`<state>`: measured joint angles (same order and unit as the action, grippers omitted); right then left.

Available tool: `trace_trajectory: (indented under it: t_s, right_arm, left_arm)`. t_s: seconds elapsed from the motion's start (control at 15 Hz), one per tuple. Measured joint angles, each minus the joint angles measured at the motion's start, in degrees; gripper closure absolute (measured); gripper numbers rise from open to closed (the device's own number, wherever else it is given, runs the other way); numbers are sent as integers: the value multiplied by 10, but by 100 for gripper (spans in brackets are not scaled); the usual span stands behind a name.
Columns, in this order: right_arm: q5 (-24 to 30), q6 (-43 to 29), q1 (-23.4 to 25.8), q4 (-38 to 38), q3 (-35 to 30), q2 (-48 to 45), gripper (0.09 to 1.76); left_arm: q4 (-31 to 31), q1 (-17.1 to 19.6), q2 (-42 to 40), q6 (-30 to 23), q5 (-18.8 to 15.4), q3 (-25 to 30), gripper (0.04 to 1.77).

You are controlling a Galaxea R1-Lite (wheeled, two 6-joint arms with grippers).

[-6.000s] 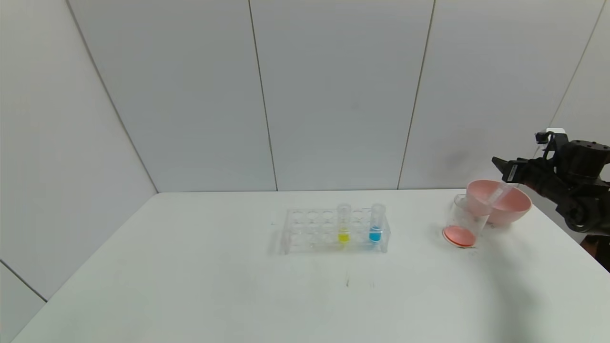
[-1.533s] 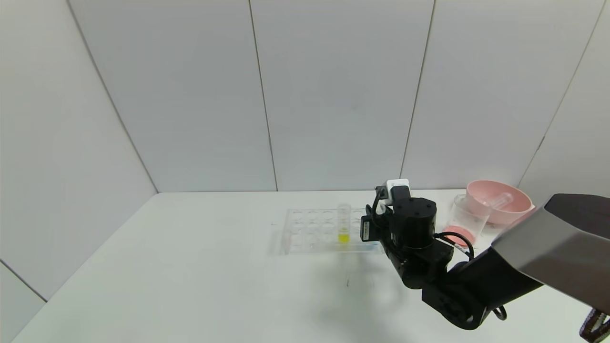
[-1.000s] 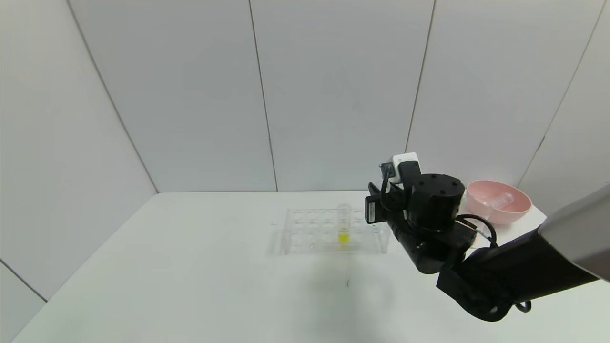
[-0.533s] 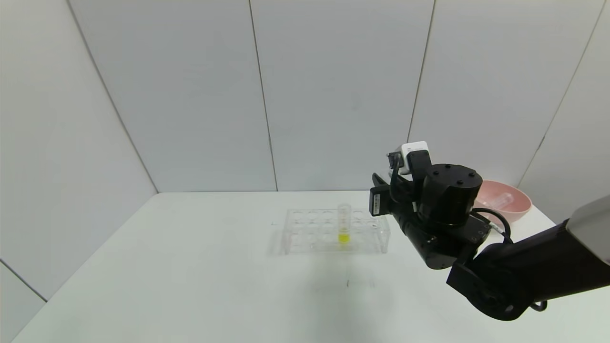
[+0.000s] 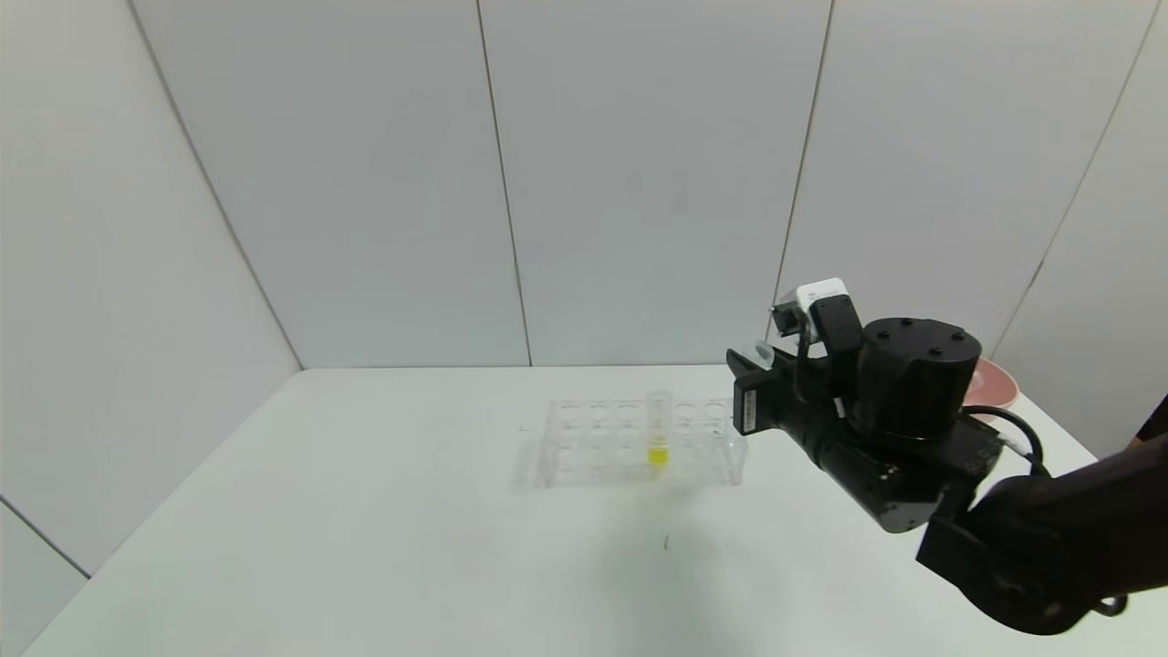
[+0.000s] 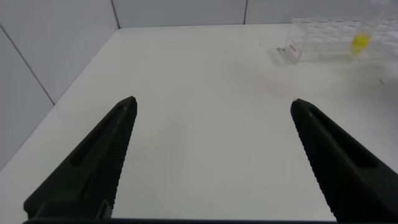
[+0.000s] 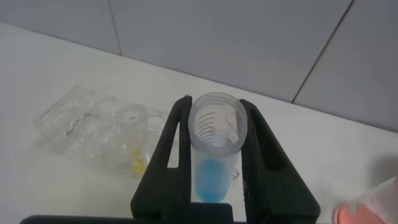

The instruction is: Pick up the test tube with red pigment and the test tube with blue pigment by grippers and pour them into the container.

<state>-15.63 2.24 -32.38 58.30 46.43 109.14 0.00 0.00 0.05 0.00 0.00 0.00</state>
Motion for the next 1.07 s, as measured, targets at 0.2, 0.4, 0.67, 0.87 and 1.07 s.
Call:
trace_trajectory:
  t_s: [0.2, 0.4, 0.67, 0.87, 1.07]
  right_arm:
    - [153, -1, 62, -38, -74, -74, 133]
    - [309, 1, 169, -90, -120, -143, 133]
    - [509, 51, 349, -173, -120, -195, 133]
    - [604, 142, 472, -288, -60, -195, 133]
    - [626, 217, 531, -404, 50, -166, 133]
  left_arm:
    - [0, 0, 0, 0, 0, 0, 5]
    - [0, 0, 0, 0, 0, 0, 5]
    - [0, 0, 0, 0, 0, 0, 5]
    - [0, 0, 0, 0, 0, 0, 5]
    - [0, 0, 0, 0, 0, 0, 5]
